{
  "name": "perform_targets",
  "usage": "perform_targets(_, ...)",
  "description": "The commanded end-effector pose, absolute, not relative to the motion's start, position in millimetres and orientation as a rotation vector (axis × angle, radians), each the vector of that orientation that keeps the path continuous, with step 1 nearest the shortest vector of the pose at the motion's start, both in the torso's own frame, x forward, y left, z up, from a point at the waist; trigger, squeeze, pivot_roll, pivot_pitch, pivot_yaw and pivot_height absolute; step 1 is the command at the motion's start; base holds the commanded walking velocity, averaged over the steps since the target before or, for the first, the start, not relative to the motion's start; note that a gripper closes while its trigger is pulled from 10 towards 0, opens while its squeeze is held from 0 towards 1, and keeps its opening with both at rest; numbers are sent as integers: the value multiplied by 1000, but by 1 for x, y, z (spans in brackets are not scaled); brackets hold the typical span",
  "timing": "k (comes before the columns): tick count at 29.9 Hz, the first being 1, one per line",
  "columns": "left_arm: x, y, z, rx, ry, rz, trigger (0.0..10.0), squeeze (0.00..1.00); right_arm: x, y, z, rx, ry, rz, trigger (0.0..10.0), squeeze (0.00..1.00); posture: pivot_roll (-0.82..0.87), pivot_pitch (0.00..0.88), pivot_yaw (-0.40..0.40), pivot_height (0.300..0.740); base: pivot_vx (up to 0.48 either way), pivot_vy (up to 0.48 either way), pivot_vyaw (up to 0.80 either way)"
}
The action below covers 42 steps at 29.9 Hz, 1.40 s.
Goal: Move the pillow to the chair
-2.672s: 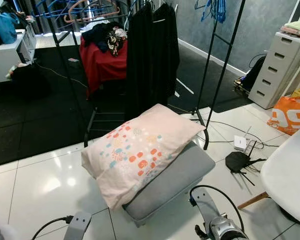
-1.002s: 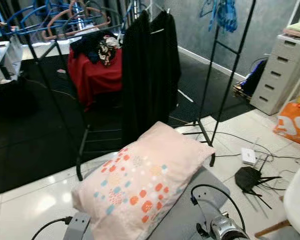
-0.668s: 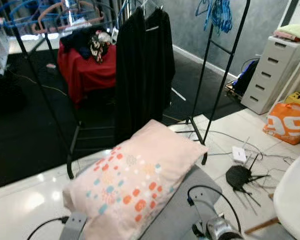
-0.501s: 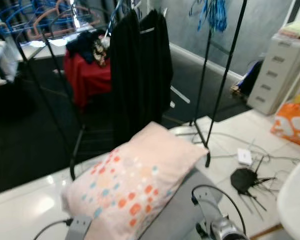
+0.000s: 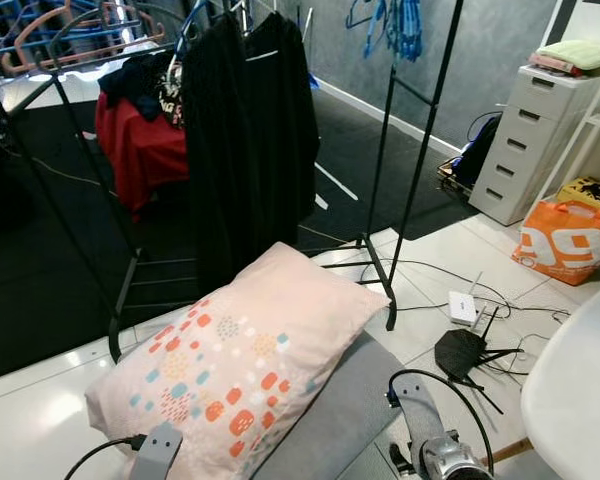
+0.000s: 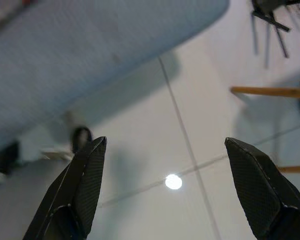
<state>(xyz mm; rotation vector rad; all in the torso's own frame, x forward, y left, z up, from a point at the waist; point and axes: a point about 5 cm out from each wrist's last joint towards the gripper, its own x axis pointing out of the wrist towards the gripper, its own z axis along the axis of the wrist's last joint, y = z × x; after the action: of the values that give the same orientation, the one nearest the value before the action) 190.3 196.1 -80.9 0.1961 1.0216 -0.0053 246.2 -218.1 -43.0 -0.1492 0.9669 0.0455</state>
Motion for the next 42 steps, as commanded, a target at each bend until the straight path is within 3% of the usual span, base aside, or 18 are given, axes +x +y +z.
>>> perform_targets(1, 187, 202, -82, 225, 1037, 0, 10000, 0, 244, -216, -45, -95, 952, 36, 10000, 0, -136, 30, -39, 685, 0, 0, 0)
perform_targets(14, 187, 202, -81, 237, 1031, 15, 10000, 0, 242, -208, -47, 165, 895, 7, 10000, 0, -138, 20, -38, 655, 0, 0, 0)
perform_targets(17, 190, 204, -79, 177, 950, 127, 10000, 0, 246, -196, -44, 548, 731, -61, 10000, 0, -147, 46, -35, 640, 0, 0, 0)
perform_targets(20, 190, 204, -79, 177, 950, 127, 10000, 0, 246, -196, -44, 548, 731, -61, 10000, 0, -147, 46, -35, 640, 0, 0, 0)
perform_targets(25, 192, 206, -75, 117, 867, 229, 10000, 0, 262, -199, -30, 715, 631, -80, 10000, 0, -128, 57, -43, 630, 0, 0, 0)
perform_targets(26, 214, 234, -57, 96, 787, 281, 10000, 0, 289, -213, -3, 726, 548, -41, 10000, 0, -125, 62, -42, 625, 0, 0, 0)
perform_targets(27, 214, 234, -57, 96, 787, 281, 10000, 0, 289, -213, -3, 726, 548, -41, 10000, 0, -125, 62, -42, 625, 0, 0, 0)
perform_targets(29, 255, 277, -11, 114, 610, 334, 10000, 0, 320, -224, 35, 728, 460, 20, 10000, 0, -111, 74, -35, 615, 0, 0, 0)
perform_targets(30, 265, 287, 2, 124, 563, 343, 10000, 0, 325, -225, 41, 720, 445, 37, 10000, 0, -111, 74, -35, 610, 0, 0, 0)
perform_targets(34, 280, 292, 23, 153, 460, 341, 10000, 0, 332, -215, 48, 724, 405, 93, 10000, 0, -87, 100, -14, 590, 0, 0, 0)
perform_targets(42, 283, 300, 38, 257, 378, 320, 10000, 0, 344, -201, 62, 743, 375, 178, 10000, 0, -51, 138, 29, 560, 0, 0, 0)
